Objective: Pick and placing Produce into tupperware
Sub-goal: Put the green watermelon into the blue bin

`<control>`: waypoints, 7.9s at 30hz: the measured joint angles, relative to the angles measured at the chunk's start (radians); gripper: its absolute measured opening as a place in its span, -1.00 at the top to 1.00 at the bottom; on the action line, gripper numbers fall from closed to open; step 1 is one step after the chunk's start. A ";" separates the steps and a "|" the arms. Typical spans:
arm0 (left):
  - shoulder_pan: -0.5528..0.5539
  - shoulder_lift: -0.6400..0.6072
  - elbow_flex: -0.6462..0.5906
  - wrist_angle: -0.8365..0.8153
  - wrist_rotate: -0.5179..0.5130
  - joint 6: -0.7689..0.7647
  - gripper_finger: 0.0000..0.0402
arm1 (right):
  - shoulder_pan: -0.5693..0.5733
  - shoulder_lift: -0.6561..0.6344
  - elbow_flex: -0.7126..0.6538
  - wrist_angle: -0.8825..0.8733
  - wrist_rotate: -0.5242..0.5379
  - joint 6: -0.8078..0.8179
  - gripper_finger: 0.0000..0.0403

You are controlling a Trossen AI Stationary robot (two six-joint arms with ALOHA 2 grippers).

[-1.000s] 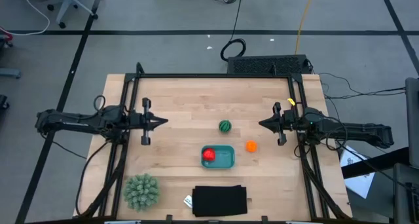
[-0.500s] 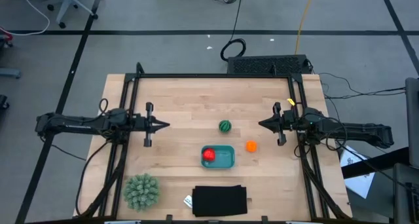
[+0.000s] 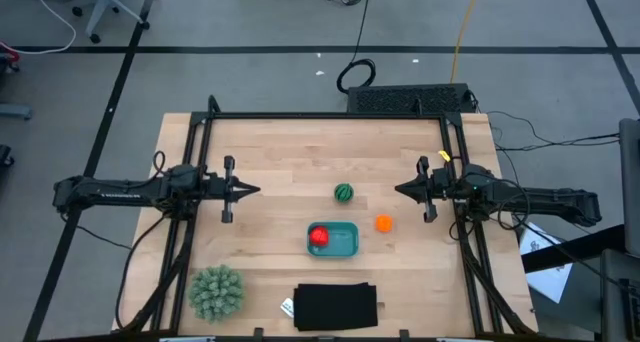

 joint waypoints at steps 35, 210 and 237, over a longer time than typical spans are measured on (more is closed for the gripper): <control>0.000 0.002 0.000 0.008 -0.016 0.018 0.96 | -0.115 0.484 0.319 0.094 -0.041 -0.003 1.00; 0.000 0.002 0.001 -0.055 -0.069 0.054 0.89 | 0.032 1.381 1.067 -0.735 0.105 -1.211 -0.77; 0.001 0.002 0.001 -0.077 -0.069 0.056 0.89 | 0.016 1.497 1.066 -0.705 0.080 -1.148 -0.77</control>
